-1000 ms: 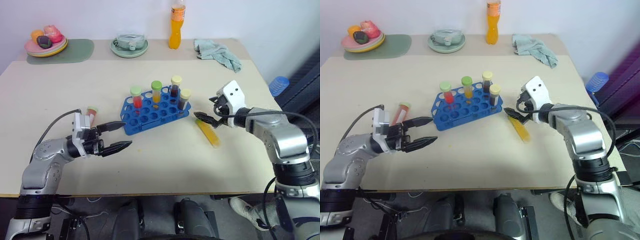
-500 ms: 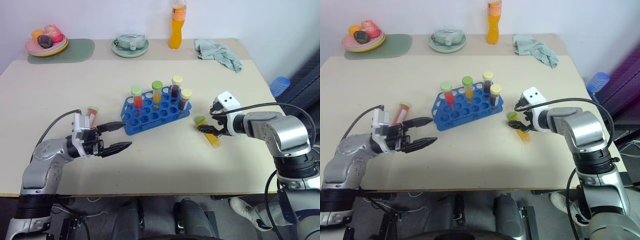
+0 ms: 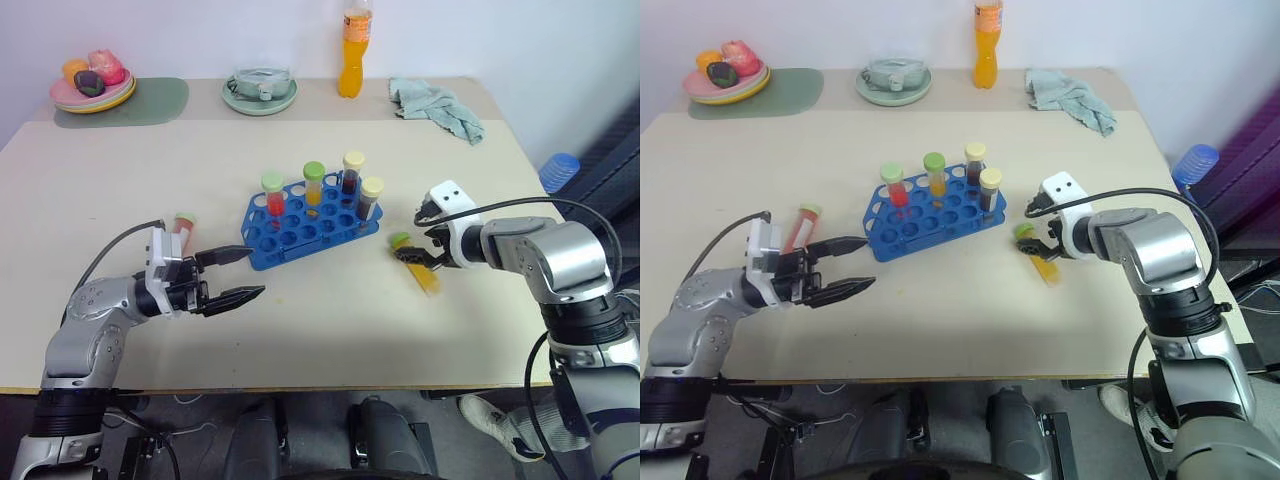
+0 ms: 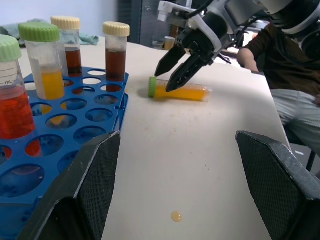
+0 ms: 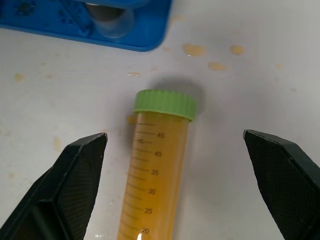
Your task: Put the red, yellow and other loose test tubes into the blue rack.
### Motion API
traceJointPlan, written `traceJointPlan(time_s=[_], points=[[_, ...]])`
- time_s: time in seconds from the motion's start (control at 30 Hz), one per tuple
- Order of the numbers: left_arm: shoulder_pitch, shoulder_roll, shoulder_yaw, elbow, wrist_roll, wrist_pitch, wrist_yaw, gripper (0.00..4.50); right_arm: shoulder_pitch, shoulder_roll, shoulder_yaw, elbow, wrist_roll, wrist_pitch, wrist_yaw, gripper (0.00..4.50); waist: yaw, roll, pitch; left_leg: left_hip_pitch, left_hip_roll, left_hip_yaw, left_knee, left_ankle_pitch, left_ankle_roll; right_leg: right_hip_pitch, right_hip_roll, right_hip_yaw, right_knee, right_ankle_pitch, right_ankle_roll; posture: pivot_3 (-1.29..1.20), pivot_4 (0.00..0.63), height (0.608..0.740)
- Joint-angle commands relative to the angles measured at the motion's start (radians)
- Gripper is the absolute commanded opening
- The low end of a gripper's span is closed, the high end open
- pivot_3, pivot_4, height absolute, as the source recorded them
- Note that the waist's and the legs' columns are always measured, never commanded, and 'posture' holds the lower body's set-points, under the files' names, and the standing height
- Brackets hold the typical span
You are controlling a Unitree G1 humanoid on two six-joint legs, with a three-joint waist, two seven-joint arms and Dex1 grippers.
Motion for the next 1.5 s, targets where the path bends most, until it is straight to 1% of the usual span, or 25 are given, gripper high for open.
traceJointPlan(time_s=[0.03,0.3,0.4,0.47,0.67,0.77,0.83,1.13,1.2,1.37,1.4,1.5], points=[[0.003,0.012,0.002,-0.027,-0.007,0.003,-0.001,3.77,-0.031,-0.002,-0.023,-0.012,0.003,0.033,-0.019,4.46,0.002,0.000,0.000,0.000,0.000,0.000,0.000,0.000,0.000,0.000,0.000,0.000,0.000,0.000,0.000,0.00,0.150,0.740],[0.011,0.005,0.000,-0.034,-0.008,0.007,0.006,3.77,-0.033,0.028,-0.014,0.003,0.003,0.064,-0.052,4.46,-0.002,0.000,0.000,0.000,0.000,0.000,0.000,0.000,0.000,0.000,0.000,0.000,0.000,0.000,0.000,0.00,0.150,0.740],[0.013,0.003,0.000,-0.035,-0.008,0.005,0.007,3.77,-0.033,0.046,-0.011,0.014,-0.001,0.060,-0.065,3.65,-0.001,0.000,0.000,0.000,0.000,0.000,0.000,0.000,0.000,0.000,0.000,0.000,0.000,0.000,0.000,0.00,0.150,0.740],[0.015,0.003,0.001,-0.035,-0.008,0.004,0.008,3.77,-0.037,0.058,-0.009,0.018,-0.001,0.056,-0.072,2.76,0.000,0.000,0.000,0.000,0.000,0.000,0.000,0.000,0.000,0.000,0.000,0.000,0.000,0.000,0.000,0.00,0.150,0.740],[0.020,0.004,0.004,-0.040,-0.010,0.005,0.012,3.77,-0.037,0.091,0.003,0.025,-0.004,0.047,-0.089,2.76,-0.001,0.000,0.000,0.000,0.000,0.000,0.000,0.000,0.000,0.000,0.000,0.000,0.000,0.000,0.000,0.00,0.150,0.740],[0.022,0.004,0.005,-0.041,-0.011,0.005,0.013,3.77,-0.037,0.096,0.011,0.031,-0.005,0.038,-0.090,1.93,-0.002,0.000,0.000,0.000,0.000,0.000,0.000,0.000,0.000,0.000,0.000,0.000,0.000,0.000,0.000,0.00,0.150,0.740],[0.026,0.005,0.008,-0.044,-0.011,0.004,0.014,3.77,-0.036,0.096,0.014,0.029,-0.005,0.034,-0.090,1.05,-0.003,0.000,0.000,0.000,0.000,0.000,0.000,0.000,0.000,0.000,0.000,0.000,0.000,0.000,0.000,0.00,0.150,0.740],[0.031,0.006,0.008,-0.058,-0.015,0.010,0.023,3.77,-0.010,0.064,0.031,-0.013,0.004,0.002,-0.058,1.05,-0.003,0.000,0.000,0.000,0.000,0.000,0.000,0.000,0.001,0.000,0.000,0.000,0.000,0.000,0.000,0.00,0.150,0.740],[0.030,0.006,0.007,-0.060,-0.016,0.011,0.025,3.77,-0.005,0.060,0.035,-0.024,0.004,0.000,-0.054,0.84,-0.003,0.000,0.000,0.000,0.000,0.000,0.000,0.000,0.001,0.000,0.000,0.000,0.000,0.000,0.000,0.00,0.150,0.740],[0.026,0.009,0.006,-0.062,-0.018,0.015,0.026,3.77,0.035,0.039,0.001,-0.120,0.026,-0.078,-0.016,0.84,0.000,0.000,0.000,0.000,0.000,0.000,0.000,0.000,0.001,0.000,0.000,0.000,0.000,0.000,0.000,0.00,0.150,0.740],[0.025,0.010,0.006,-0.061,-0.018,0.017,0.026,3.77,0.052,0.035,-0.016,-0.148,0.050,-0.107,0.015,0.84,0.000,0.000,0.000,0.000,0.000,0.000,0.000,-0.001,0.001,0.000,0.000,0.000,0.000,0.000,0.000,0.00,0.150,0.740],[0.018,0.013,0.007,-0.047,-0.017,0.018,0.021,3.77,0.128,0.039,-0.069,-0.243,0.143,-0.302,0.172,0.84,0.001,0.000,0.000,0.000,0.000,0.000,0.000,-0.003,0.005,0.000,0.000,0.000,0.000,0.000,0.000,0.00,0.150,0.740]])
